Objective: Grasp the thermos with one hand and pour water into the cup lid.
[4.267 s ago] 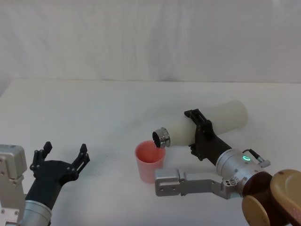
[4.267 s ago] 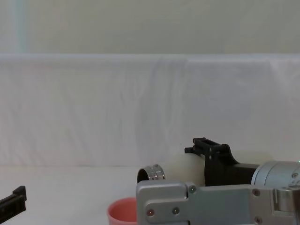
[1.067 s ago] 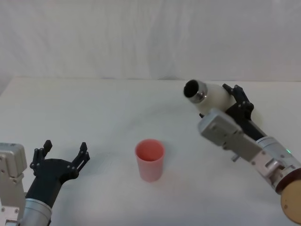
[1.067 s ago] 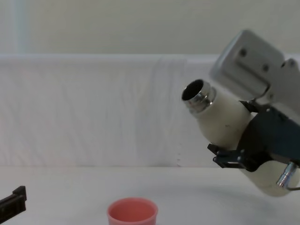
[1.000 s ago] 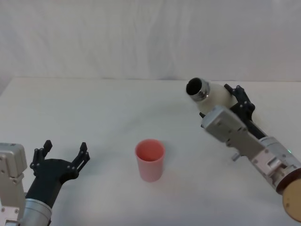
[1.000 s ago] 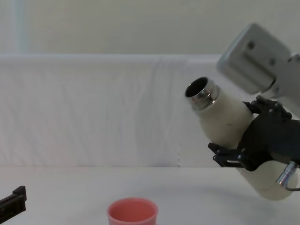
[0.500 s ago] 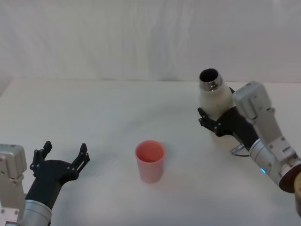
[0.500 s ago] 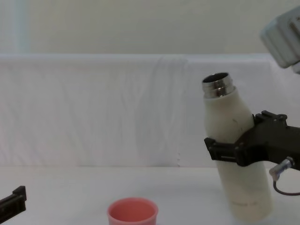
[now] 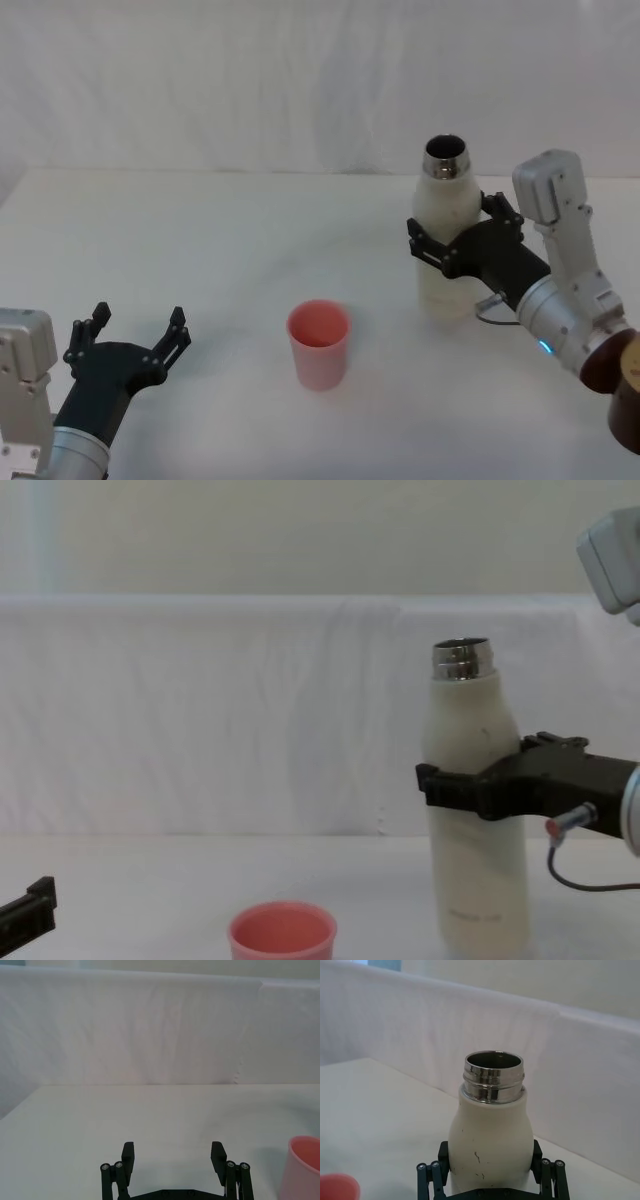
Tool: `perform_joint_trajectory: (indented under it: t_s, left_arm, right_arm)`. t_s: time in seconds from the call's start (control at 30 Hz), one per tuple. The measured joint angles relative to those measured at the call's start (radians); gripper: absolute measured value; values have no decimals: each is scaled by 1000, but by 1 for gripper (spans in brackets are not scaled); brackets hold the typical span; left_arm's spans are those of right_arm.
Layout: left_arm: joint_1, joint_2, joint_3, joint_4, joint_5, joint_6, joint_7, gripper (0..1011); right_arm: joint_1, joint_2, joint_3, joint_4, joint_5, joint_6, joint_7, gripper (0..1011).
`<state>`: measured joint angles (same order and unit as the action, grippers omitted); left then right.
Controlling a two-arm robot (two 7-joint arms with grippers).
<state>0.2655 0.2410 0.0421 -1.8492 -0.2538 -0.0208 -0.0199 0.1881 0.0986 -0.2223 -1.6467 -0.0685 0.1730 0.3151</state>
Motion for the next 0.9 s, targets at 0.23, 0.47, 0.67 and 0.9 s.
perform_joint_trajectory:
  t_s: [0.23,0.47,0.67,0.9]
  left_arm:
    - [0,0,0,0,0,0,0,1001]
    - [0,0,0,0,0,0,0,1001]
    - [0,0,0,0,0,0,0,1001]
    - [0,0,0,0,0,0,0,1001]
  right_arm:
    - [30,-17,-5,48,57,9,12,958]
    - [57,-30,-17,86,104,14,16,958]
    - [70,-33,-32,98,121,21,16,958]
    - [79,-30,-55,109,134,22,4,958]
